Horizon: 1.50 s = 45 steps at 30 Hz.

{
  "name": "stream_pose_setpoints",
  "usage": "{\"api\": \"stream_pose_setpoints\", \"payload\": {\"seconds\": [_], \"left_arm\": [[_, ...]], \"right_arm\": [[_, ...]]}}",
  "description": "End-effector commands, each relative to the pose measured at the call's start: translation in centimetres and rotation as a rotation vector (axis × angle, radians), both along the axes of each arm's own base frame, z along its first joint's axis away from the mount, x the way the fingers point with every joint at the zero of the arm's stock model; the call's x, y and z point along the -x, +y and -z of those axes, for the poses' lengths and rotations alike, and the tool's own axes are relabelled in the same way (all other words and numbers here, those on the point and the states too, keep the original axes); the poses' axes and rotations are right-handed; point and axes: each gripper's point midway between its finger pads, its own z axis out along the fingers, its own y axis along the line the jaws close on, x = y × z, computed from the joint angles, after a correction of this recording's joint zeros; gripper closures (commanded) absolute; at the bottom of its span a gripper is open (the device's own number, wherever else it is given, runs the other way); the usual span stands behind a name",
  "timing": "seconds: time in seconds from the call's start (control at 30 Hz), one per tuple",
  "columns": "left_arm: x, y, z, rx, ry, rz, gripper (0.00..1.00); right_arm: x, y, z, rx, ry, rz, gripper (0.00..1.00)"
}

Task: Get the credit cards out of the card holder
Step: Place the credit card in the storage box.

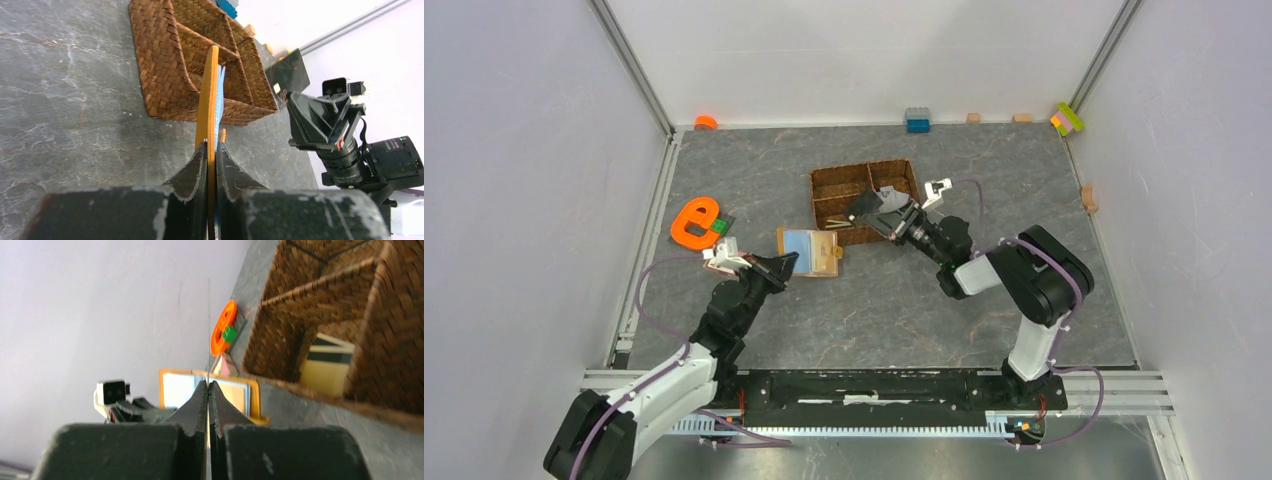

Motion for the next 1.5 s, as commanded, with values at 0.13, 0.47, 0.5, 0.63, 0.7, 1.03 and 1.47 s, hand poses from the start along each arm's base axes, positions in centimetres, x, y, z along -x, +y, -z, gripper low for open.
{"api": "stream_pose_setpoints", "payload": {"seconds": [0.13, 0.47, 0.5, 0.63, 0.7, 1.03, 1.47], "left_arm": [[-0.2, 2.6, 0.2, -0.035, -0.018, -0.122, 0.98], [-0.2, 3.0, 0.5, -0.038, -0.002, -0.144, 0.98], [-0.2, 2.9, 0.6, -0.038, 0.001, -0.141, 0.98], [-0.2, 2.8, 0.6, -0.034, 0.001, -0.138, 0.98], [-0.1, 2.8, 0.6, -0.033, 0.000, -0.133, 0.98], [-0.1, 2.8, 0.9, -0.033, 0.007, -0.134, 0.98], [-0.2, 2.6, 1.2, -0.038, 0.022, -0.127, 0.98]], "right_arm": [[-5.0, 3.8, -2.2, -0.146, 0.018, 0.093, 1.00], [-9.5, 4.7, 0.4, -0.140, 0.186, 0.274, 1.00], [-9.7, 4.9, 1.3, -0.123, 0.224, 0.288, 1.00], [-10.6, 5.5, 2.0, -0.095, 0.267, 0.333, 1.00], [-11.0, 5.8, 2.1, -0.097, 0.284, 0.343, 1.00], [-13.0, 5.3, 4.7, -0.141, 0.387, 0.469, 1.00], [-14.6, 5.9, 4.4, -0.185, 0.360, 0.489, 0.79]]}}
